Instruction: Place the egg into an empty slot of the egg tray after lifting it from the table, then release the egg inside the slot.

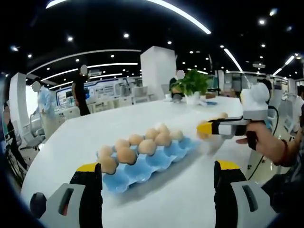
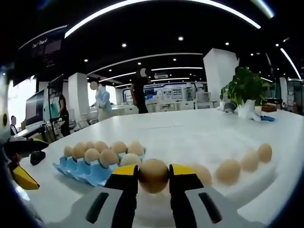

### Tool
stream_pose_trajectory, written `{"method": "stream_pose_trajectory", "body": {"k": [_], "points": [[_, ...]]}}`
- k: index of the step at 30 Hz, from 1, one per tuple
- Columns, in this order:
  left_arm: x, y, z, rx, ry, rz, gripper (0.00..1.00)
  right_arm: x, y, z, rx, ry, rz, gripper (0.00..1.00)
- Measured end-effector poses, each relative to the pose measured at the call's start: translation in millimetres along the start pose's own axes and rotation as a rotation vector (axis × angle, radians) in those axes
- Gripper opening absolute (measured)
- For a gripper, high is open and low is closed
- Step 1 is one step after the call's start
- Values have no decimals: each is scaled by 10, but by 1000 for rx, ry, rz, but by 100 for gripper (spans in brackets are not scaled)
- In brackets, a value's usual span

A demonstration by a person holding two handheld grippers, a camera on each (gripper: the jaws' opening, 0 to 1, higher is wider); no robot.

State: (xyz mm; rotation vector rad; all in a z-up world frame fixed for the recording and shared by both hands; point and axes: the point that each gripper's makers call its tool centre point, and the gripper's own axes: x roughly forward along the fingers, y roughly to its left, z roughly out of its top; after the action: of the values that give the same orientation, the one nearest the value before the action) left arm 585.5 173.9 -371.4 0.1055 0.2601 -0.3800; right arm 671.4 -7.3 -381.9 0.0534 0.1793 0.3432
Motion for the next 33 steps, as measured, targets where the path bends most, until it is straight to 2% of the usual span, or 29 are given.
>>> {"method": "stream_pose_trajectory", "body": {"k": [11, 19, 33], "points": [[-1, 0, 18, 7, -1, 1, 100, 25, 184, 86, -10, -4, 70, 27], [-24, 28, 35, 10, -2, 7, 100, 58, 413, 153, -29, -7, 141, 27], [-73, 85, 32, 12, -1, 18, 100, 115, 802, 158, -27, 21, 268, 27]]}}
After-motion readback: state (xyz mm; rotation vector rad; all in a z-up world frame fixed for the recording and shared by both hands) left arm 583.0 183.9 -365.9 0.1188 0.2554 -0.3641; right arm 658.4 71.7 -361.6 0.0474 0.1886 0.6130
